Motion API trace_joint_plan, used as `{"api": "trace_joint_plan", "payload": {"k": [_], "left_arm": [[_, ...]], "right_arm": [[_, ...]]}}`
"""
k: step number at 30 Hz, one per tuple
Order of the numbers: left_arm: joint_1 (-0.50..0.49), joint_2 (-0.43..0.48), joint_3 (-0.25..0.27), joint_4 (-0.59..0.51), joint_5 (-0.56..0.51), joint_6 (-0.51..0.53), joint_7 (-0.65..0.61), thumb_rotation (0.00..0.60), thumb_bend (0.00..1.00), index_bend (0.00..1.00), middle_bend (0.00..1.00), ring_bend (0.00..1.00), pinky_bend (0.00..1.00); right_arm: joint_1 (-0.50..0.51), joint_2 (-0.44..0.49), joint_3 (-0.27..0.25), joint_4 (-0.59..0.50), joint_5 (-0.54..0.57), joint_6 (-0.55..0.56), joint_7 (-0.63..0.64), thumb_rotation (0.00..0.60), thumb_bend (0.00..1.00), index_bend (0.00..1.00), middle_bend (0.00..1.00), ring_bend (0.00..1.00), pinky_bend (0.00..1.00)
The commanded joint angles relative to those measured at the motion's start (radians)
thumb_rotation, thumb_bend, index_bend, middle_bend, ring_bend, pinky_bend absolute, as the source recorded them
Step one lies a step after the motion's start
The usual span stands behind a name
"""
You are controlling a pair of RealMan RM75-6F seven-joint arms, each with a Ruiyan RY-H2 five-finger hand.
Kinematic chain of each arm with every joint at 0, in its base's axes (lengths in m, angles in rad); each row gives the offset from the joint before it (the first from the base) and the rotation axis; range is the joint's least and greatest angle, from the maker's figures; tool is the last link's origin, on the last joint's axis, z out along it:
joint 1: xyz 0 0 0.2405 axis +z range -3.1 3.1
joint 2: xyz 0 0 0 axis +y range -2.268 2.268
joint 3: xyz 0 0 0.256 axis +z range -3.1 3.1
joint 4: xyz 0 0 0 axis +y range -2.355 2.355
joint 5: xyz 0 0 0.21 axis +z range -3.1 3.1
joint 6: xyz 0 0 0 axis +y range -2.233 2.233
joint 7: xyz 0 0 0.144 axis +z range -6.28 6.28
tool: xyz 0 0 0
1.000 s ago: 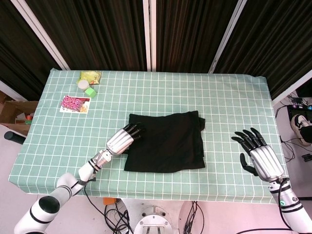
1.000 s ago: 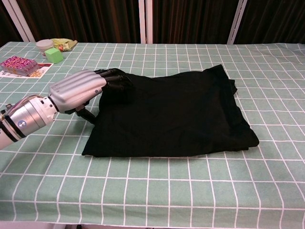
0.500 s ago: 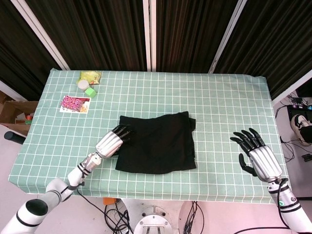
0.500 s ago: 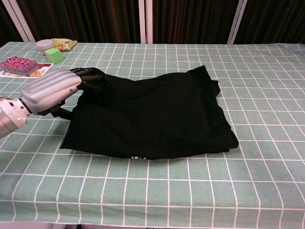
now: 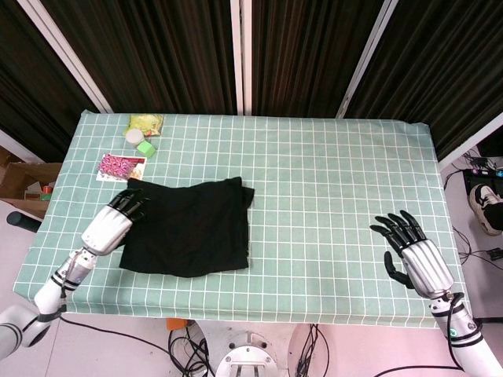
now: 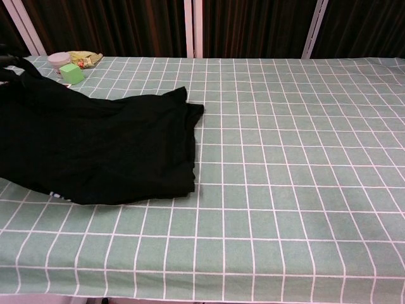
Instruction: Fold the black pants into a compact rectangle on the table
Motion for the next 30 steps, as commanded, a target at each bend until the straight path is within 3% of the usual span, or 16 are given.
{"api": "trace_joint_plan", "payload": {"k": [1, 7, 16, 22, 30], "left_arm": [[0.001, 0.156, 0.013, -0.21, 0.033, -0.005, 0.144, 0.6, 0.51, 0.58, 0.24, 0.12, 0.18], [-0.1, 0.257, -0.037, -0.464, 0.023, -0.169, 0.27, 0.6, 0.51, 0.57, 0.24, 0.12, 0.19], [-0.278, 0.339, -0.139, -0.72, -0.086, -0.506, 0.54, 0.6, 0.52, 0.56, 0.24, 0.12, 0.19], [-0.376, 0.321, -0.199, -0.788, -0.222, -0.689, 0.69, 0.6, 0.53, 0.57, 0.24, 0.12, 0.18], [-0.512, 0.202, -0.228, -0.734, -0.383, -0.857, 0.876, 0.6, 0.53, 0.57, 0.24, 0.12, 0.18]], "right_arm": [[-0.007, -0.009, -0.002, 0.012, -0.002, 0.007, 0.007, 0.6, 0.67, 0.22, 0.16, 0.08, 0.07], [-0.023, -0.024, -0.007, 0.044, 0.0, 0.026, 0.039, 0.6, 0.67, 0.23, 0.16, 0.08, 0.07], [-0.044, -0.027, -0.01, 0.078, 0.017, 0.039, 0.076, 0.6, 0.67, 0.22, 0.16, 0.08, 0.06], [-0.05, -0.033, -0.008, 0.096, 0.026, 0.038, 0.094, 0.6, 0.67, 0.22, 0.16, 0.08, 0.06], [-0.05, -0.039, -0.004, 0.101, 0.037, 0.025, 0.098, 0.6, 0.67, 0.23, 0.16, 0.08, 0.05]]}}
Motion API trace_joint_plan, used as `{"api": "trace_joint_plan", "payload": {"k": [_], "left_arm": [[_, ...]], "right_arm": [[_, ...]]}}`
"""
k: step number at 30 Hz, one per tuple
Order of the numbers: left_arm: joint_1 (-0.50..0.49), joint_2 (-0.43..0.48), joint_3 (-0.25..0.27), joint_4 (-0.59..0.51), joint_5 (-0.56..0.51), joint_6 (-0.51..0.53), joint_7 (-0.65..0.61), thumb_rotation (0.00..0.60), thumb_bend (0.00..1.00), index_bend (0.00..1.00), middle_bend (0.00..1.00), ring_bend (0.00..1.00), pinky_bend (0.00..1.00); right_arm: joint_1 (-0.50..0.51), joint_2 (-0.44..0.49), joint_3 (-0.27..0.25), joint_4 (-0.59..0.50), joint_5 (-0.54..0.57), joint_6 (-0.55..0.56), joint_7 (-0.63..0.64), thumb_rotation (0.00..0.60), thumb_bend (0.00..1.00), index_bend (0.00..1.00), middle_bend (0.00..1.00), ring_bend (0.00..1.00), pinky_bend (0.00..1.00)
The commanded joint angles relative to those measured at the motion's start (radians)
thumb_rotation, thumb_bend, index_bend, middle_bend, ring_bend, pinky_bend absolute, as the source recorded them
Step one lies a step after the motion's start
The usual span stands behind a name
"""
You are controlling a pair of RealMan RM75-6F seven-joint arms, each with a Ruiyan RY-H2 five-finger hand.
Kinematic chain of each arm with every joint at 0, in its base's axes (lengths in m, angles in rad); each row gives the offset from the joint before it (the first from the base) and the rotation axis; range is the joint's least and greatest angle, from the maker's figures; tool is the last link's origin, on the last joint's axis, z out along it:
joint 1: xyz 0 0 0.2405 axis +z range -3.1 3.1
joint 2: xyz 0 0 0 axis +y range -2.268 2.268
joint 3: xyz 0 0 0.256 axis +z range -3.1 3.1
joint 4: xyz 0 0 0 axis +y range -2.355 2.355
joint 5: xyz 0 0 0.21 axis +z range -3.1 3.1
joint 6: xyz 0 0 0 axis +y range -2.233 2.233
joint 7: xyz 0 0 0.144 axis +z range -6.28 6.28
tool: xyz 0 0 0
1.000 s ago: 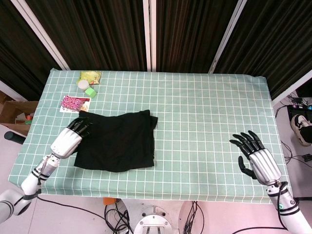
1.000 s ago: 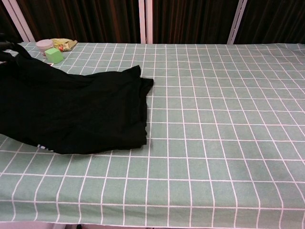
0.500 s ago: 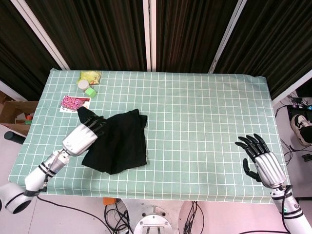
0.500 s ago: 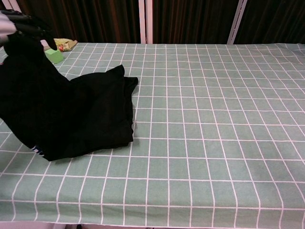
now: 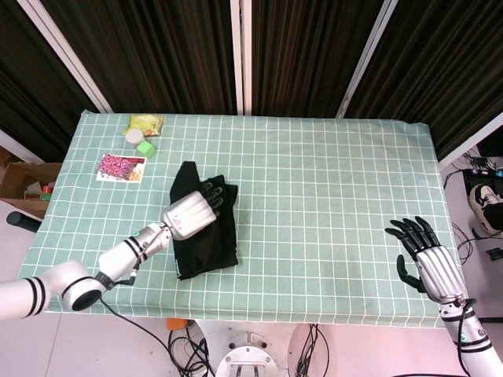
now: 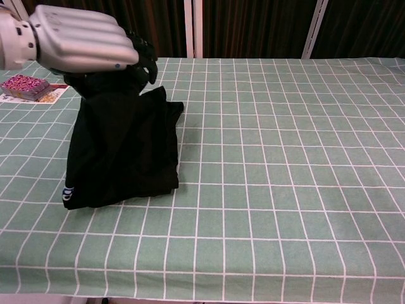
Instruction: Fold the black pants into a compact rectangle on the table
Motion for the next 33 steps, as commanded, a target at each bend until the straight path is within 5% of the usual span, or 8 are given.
{"api": "trace_joint_plan", "payload": {"k": [1, 13, 19, 26, 33], "left_arm": [[-0.071, -0.069, -0.01, 0.037, -0.081, -0.075, 0.089, 0.6, 0.53, 0.57, 0.24, 0.12, 0.18], [-0.183, -0.23, 0.02, 0.168, -0.299, -0.09, 0.212, 0.6, 0.52, 0.53, 0.24, 0.12, 0.18], [-0.157, -0.298, 0.024, 0.231, -0.397, -0.006, 0.179, 0.6, 0.08, 0.2, 0.16, 0.09, 0.19], [-0.024, -0.211, -0.024, 0.086, -0.281, 0.213, -0.053, 0.6, 0.05, 0.16, 0.14, 0.09, 0.19], [0.129, -0.075, 0.031, -0.028, -0.158, 0.37, -0.205, 0.6, 0.05, 0.16, 0.18, 0.09, 0.19]], "right_arm": [[0.0, -0.001, 0.001, -0.001, 0.003, -0.004, -0.001, 0.6, 0.67, 0.22, 0.16, 0.08, 0.05], [-0.004, -0.004, 0.002, 0.004, 0.022, -0.025, 0.002, 0.6, 0.67, 0.22, 0.16, 0.08, 0.05], [-0.006, -0.005, 0.002, 0.012, 0.022, -0.025, 0.012, 0.6, 0.67, 0.22, 0.16, 0.08, 0.05], [-0.006, -0.001, 0.004, 0.015, 0.017, -0.022, 0.024, 0.6, 0.67, 0.22, 0.16, 0.08, 0.05], [0.053, 0.001, -0.013, -0.016, -0.041, -0.1, 0.004, 0.6, 0.7, 0.22, 0.17, 0.08, 0.05]]}}
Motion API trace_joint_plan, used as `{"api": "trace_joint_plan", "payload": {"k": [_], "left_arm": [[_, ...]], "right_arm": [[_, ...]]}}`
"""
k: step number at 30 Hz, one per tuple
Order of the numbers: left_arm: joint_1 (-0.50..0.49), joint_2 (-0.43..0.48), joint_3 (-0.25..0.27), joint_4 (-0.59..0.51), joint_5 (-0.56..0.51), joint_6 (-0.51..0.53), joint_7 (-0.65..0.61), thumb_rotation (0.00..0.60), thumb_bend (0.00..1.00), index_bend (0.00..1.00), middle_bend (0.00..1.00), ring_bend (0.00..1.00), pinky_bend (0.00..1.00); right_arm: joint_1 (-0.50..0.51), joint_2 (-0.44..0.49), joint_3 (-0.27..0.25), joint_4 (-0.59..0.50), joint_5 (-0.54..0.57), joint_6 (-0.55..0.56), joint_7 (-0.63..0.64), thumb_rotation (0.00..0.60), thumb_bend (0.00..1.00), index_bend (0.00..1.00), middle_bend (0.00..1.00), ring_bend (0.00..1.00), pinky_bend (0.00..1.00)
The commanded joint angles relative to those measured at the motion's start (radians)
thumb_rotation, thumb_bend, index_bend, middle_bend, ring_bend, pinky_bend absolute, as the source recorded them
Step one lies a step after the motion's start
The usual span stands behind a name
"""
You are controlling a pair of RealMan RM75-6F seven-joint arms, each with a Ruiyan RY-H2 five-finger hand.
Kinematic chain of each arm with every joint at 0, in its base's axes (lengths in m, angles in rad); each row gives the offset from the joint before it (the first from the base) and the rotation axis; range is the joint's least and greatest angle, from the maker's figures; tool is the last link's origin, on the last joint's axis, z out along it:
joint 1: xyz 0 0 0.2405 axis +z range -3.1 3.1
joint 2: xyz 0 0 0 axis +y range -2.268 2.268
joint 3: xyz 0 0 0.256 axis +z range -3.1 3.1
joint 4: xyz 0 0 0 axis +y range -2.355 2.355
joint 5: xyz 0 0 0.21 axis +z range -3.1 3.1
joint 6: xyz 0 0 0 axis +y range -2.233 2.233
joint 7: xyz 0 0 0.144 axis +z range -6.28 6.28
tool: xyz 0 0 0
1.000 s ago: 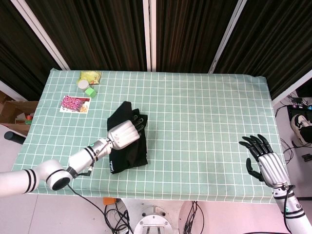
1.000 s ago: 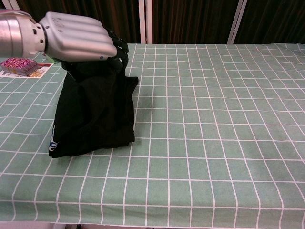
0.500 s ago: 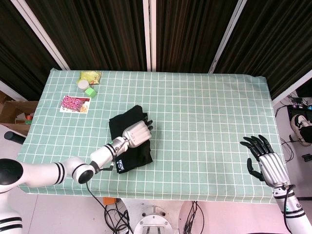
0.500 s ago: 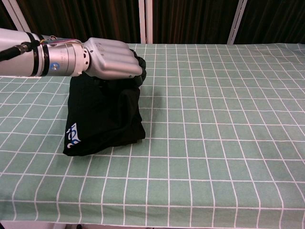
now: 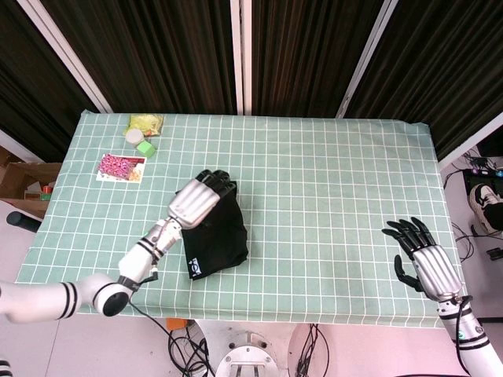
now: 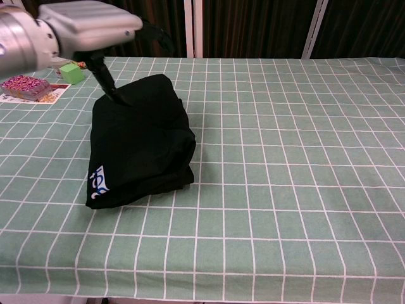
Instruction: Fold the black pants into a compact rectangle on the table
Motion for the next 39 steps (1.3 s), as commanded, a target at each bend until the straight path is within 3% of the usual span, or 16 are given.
{"api": "trace_joint_plan", "payload": {"k": [1, 6, 13, 23, 25, 29, 35, 39], "left_arm": [[0.09, 0.087, 0.044, -0.052, 0.045, 0.059, -0.059, 0.6, 0.05, 0.16, 0.18, 0.09, 0.19], [0.14, 0.112, 0.06, -0.055, 0.003, 0.064, -0.084, 0.6, 0.08, 0.17, 0.19, 0.09, 0.19], [0.202, 0.124, 0.063, -0.053, 0.021, 0.117, -0.121, 0.6, 0.18, 0.17, 0.19, 0.09, 0.2], [0.24, 0.129, 0.057, -0.05, 0.031, 0.108, -0.154, 0.6, 0.2, 0.17, 0.19, 0.09, 0.19], [0.24, 0.125, 0.054, -0.048, 0.027, 0.1, -0.151, 0.6, 0.2, 0.17, 0.19, 0.09, 0.19], [0.245, 0.112, 0.053, -0.037, 0.028, 0.087, -0.151, 0.6, 0.2, 0.17, 0.19, 0.09, 0.19], [0.252, 0.099, 0.058, -0.023, 0.064, 0.078, -0.163, 0.6, 0.2, 0.18, 0.19, 0.09, 0.19], [0.238, 0.072, 0.042, 0.0, 0.107, 0.07, -0.185, 0.6, 0.2, 0.2, 0.19, 0.09, 0.19]], "right_arm": [[0.058, -0.003, -0.012, -0.032, -0.046, -0.078, -0.028, 0.6, 0.72, 0.22, 0.18, 0.08, 0.05], [0.183, -0.051, 0.007, -0.086, -0.088, -0.234, -0.069, 0.6, 0.79, 0.22, 0.17, 0.08, 0.05], [0.384, -0.172, 0.097, -0.123, -0.053, -0.467, -0.116, 0.6, 0.83, 0.23, 0.15, 0.07, 0.06], [0.576, -0.38, 0.169, -0.027, 0.047, -0.668, -0.149, 0.6, 0.83, 0.23, 0.15, 0.07, 0.05], [0.594, -0.409, 0.164, -0.004, 0.07, -0.698, -0.155, 0.6, 0.83, 0.23, 0.15, 0.07, 0.05], [0.595, -0.434, 0.106, 0.019, 0.085, -0.727, -0.173, 0.6, 0.83, 0.23, 0.16, 0.07, 0.05], [0.547, -0.403, -0.006, -0.015, 0.073, -0.703, -0.188, 0.6, 0.83, 0.23, 0.16, 0.07, 0.05], [0.527, -0.397, -0.029, -0.025, 0.072, -0.67, -0.19, 0.6, 0.82, 0.23, 0.16, 0.07, 0.05]]}}
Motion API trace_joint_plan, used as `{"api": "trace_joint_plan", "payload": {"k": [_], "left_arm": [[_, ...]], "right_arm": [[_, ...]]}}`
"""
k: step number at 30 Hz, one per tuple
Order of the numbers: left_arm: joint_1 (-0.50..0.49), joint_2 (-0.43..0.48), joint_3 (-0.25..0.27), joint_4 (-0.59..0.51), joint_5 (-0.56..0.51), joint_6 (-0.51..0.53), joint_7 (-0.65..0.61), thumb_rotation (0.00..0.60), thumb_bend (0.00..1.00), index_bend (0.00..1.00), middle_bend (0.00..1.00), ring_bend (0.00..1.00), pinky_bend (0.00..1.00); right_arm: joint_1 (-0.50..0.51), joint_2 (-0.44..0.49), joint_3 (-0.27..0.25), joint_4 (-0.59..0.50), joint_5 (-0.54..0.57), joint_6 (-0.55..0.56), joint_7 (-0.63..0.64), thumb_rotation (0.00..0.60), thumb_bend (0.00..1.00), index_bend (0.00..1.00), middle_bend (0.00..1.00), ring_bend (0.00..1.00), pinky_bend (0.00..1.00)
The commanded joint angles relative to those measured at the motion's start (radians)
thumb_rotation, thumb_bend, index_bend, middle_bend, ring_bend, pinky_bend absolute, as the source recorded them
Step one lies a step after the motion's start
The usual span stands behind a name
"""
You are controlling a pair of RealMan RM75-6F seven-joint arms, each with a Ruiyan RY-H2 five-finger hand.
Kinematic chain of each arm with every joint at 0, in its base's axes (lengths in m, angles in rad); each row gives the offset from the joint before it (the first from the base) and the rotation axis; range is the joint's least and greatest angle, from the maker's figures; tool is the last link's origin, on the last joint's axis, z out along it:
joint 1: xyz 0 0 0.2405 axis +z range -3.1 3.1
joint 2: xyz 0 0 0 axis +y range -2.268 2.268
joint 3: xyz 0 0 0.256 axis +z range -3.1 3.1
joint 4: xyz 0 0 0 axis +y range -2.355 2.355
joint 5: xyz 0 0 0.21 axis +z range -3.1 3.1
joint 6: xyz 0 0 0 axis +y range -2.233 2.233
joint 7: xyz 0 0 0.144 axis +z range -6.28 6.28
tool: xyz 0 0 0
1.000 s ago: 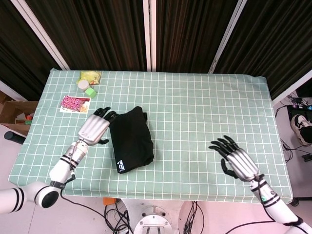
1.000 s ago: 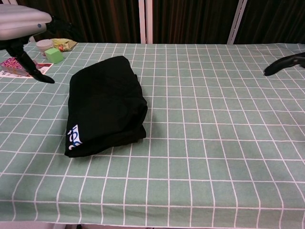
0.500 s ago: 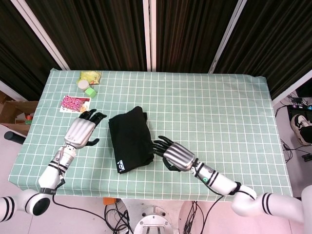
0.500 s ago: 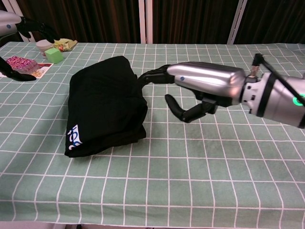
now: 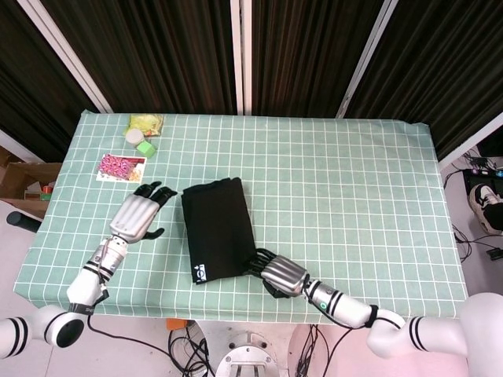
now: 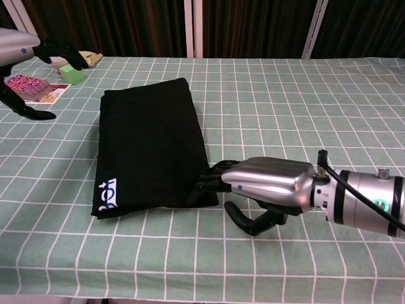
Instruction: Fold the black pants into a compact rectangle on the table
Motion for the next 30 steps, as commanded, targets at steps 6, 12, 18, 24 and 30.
{"api": "trace_joint_plan", "payload": {"k": [6, 12, 18, 24, 30], "left_arm": [[-0.061, -0.055, -0.049, 0.056, 0.05, -0.047, 0.008, 0.6, 0.21, 0.21, 0.19, 0.09, 0.19], [-0.026, -0.013, -0.077, 0.037, -0.026, -0.018, -0.002, 0.6, 0.2, 0.21, 0.19, 0.09, 0.19], [0.102, 0.041, -0.033, 0.063, 0.01, 0.105, -0.126, 0.6, 0.16, 0.21, 0.19, 0.09, 0.19], [0.255, 0.048, 0.04, 0.134, 0.085, 0.29, -0.139, 0.6, 0.13, 0.21, 0.18, 0.09, 0.18], [0.392, 0.049, 0.093, 0.146, 0.136, 0.436, -0.163, 0.6, 0.13, 0.21, 0.18, 0.09, 0.18]], "right_arm": [[-0.065, 0.06, -0.025, -0.046, -0.094, 0.224, 0.033, 0.6, 0.8, 0.23, 0.16, 0.07, 0.05], [-0.19, 0.259, -0.03, -0.132, -0.089, 0.459, -0.026, 0.6, 0.7, 0.22, 0.17, 0.07, 0.06], [-0.333, 0.46, -0.027, -0.18, 0.074, 0.57, -0.106, 0.6, 0.6, 0.22, 0.15, 0.07, 0.1], [-0.463, 0.567, -0.029, -0.182, 0.217, 0.642, -0.07, 0.6, 0.52, 0.14, 0.09, 0.03, 0.08], [-0.572, 0.568, -0.028, -0.143, 0.232, 0.742, -0.024, 0.6, 0.47, 0.09, 0.07, 0.0, 0.04]]}}
